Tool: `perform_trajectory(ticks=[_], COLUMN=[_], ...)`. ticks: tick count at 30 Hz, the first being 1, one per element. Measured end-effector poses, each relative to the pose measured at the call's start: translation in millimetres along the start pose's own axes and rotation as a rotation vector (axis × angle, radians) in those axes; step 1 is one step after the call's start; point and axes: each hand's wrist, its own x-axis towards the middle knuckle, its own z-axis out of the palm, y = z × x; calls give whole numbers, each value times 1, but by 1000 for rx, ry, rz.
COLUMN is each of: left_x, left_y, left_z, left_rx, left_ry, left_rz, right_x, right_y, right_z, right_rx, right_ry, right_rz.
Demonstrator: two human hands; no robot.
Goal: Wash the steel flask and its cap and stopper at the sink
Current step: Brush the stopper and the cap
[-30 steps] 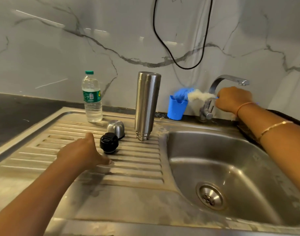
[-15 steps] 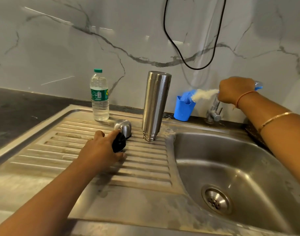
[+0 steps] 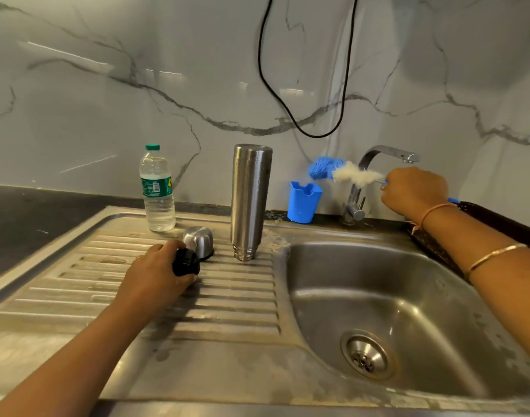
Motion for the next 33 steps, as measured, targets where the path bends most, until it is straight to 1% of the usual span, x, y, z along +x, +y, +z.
perform_trajectory(ticks=[3,10,12,16,18,20,21,23,25,27,30,33], left_x=[-2,-6,-8,-12,-16,-20,-21,-24,-24,-20,-11,-4], left_y=[0,3,2,10,22,39,47,66,86,109,146,182], left_z=[0,2,2,2,5,12,15,25,36,48,70,88], left_rx=[-33,-145,-172,-223,-295,-471,-623,-968,-1214,-1414,-1658,-1836], left_ry=[24,146,151,165,165,104,38,-149,-293,-368,-433,-468], left_rz=[-14,1,-8,11,26,-10,-52,-140,-236,-355,-506,-664], right_x=[-5,-27,-37,-60,-74,-90,-98,-112,-125,-136,-154,-170], right_y=[2,8,15,33,43,54,57,66,73,77,81,89], right_z=[6,26,29,37,39,40,40,39,36,31,25,23], right_rx=[104,383,428,480,472,488,517,605,669,683,674,673], right_ry=[-2,-119,-150,-116,-123,-130,-134,-139,-159,-203,-245,-259], right_rz=[45,131,142,140,126,113,110,113,107,97,79,82])
